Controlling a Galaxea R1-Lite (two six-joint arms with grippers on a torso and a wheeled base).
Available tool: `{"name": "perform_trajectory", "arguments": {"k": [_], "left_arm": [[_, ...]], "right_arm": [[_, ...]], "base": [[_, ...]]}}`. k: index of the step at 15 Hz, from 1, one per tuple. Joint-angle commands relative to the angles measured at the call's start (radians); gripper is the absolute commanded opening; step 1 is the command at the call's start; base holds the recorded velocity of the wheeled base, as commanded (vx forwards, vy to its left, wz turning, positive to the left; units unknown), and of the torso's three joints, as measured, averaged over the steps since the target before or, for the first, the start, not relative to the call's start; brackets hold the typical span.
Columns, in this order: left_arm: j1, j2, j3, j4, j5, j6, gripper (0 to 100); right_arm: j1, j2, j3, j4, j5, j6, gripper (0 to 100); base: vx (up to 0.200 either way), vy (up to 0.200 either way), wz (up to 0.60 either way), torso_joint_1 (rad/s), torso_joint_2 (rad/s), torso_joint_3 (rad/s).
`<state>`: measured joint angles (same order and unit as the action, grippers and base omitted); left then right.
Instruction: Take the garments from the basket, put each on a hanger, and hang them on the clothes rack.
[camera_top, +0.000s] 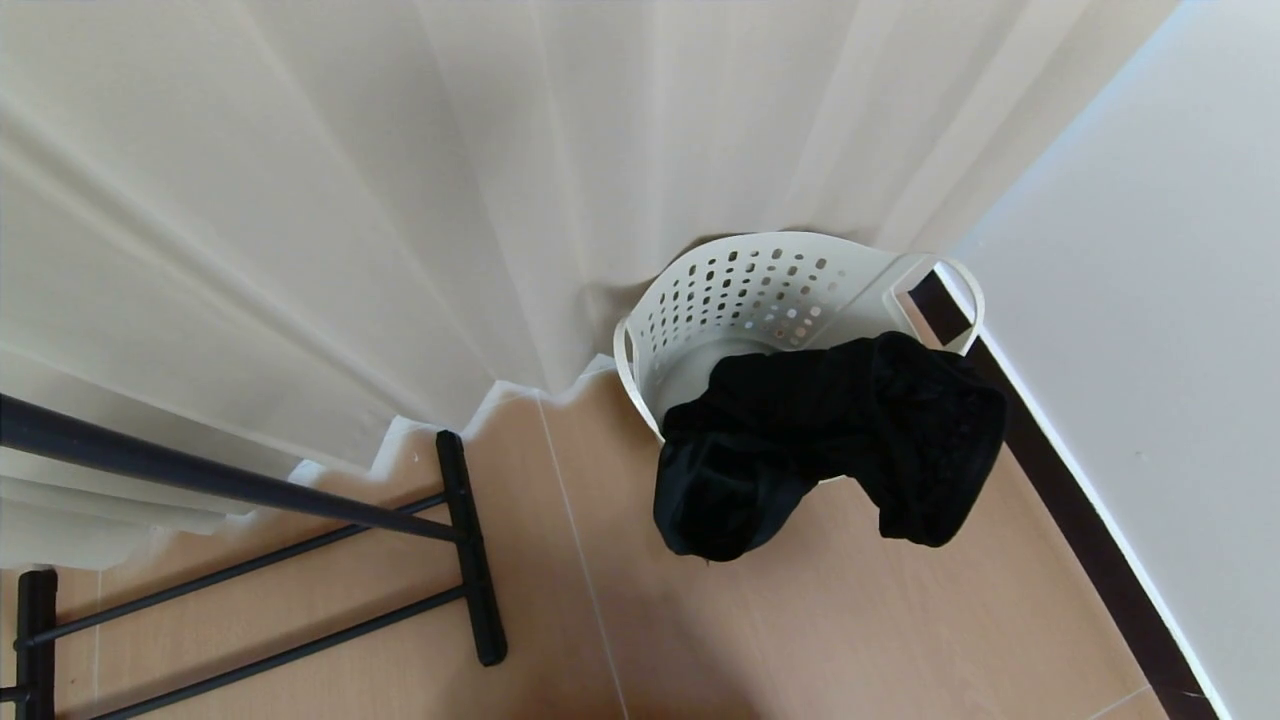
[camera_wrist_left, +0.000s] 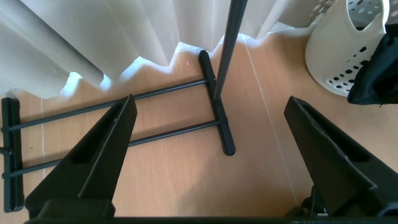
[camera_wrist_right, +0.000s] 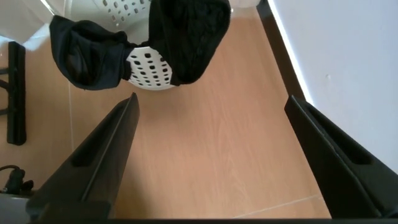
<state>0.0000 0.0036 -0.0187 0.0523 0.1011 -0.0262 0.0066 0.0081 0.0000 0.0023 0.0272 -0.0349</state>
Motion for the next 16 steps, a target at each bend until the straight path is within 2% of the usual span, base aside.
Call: {"name": "perform_trajectory", "arguments": {"k": [1, 2, 3, 4, 5, 6, 8, 9, 10, 11, 13, 15, 16], "left_arm": [[0.000, -0.001, 0.000, 0.000, 0.000, 0.000, 100], [0.000, -0.001, 0.000, 0.000, 0.000, 0.000, 100], [0.000, -0.001, 0.000, 0.000, 0.000, 0.000, 100], [0.000, -0.001, 0.000, 0.000, 0.000, 0.000, 100], [0.000, -0.001, 0.000, 0.000, 0.000, 0.000, 100], [0.002, -0.001, 0.000, 0.000, 0.000, 0.000, 100], [0.000, -0.001, 0.000, 0.000, 0.000, 0.000, 100], [0.000, -0.001, 0.000, 0.000, 0.000, 0.000, 100], [0.000, -0.001, 0.000, 0.000, 0.000, 0.000, 100], [0.000, -0.001, 0.000, 0.000, 0.000, 0.000, 100], [0.000, -0.001, 0.000, 0.000, 0.000, 0.000, 100], [0.000, -0.001, 0.000, 0.000, 0.000, 0.000, 100], [0.000, -0.001, 0.000, 0.000, 0.000, 0.000, 100]], "right_arm": [[0.004, 0.050, -0.002, 0.004, -0.012, -0.022, 100], [0.013, 0.144, -0.002, -0.001, -0.003, -0.062, 100], [0.029, 0.233, -0.005, -0.013, 0.005, -0.071, 100], [0.079, 0.374, -0.049, -0.027, 0.008, -0.074, 100], [0.102, 0.420, -0.074, -0.033, 0.008, -0.076, 100], [0.165, 0.538, -0.160, -0.030, 0.008, -0.109, 100], [0.191, 0.690, -0.262, -0.027, 0.007, -0.207, 100], [0.188, 0.846, -0.354, -0.028, 0.007, -0.346, 100], [0.188, 0.863, -0.365, -0.028, 0.007, -0.358, 100], [0.185, 1.070, -0.512, -0.027, 0.010, -0.504, 100], [0.185, 1.297, -0.712, -0.015, 0.014, -0.674, 100], [0.184, 1.455, -0.879, 0.022, 0.013, -0.803, 100], [0.174, 1.543, -1.000, 0.062, 0.011, -0.919, 100]], "base": [[0.000, 0.000, 0.00, 0.000, 0.00, 0.000], [0.000, 0.000, 0.00, 0.000, 0.00, 0.000], [0.000, 0.000, 0.00, 0.000, 0.00, 0.000], [0.000, 0.000, 0.00, 0.000, 0.00, 0.000], [0.000, 0.000, 0.00, 0.000, 0.00, 0.000], [0.000, 0.000, 0.00, 0.000, 0.00, 0.000], [0.000, 0.000, 0.00, 0.000, 0.00, 0.000], [0.000, 0.000, 0.00, 0.000, 0.00, 0.000], [0.000, 0.000, 0.00, 0.000, 0.00, 0.000], [0.000, 0.000, 0.00, 0.000, 0.00, 0.000], [0.000, 0.000, 0.00, 0.000, 0.00, 0.000], [0.000, 0.000, 0.00, 0.000, 0.00, 0.000], [0.000, 0.000, 0.00, 0.000, 0.00, 0.000]]}}
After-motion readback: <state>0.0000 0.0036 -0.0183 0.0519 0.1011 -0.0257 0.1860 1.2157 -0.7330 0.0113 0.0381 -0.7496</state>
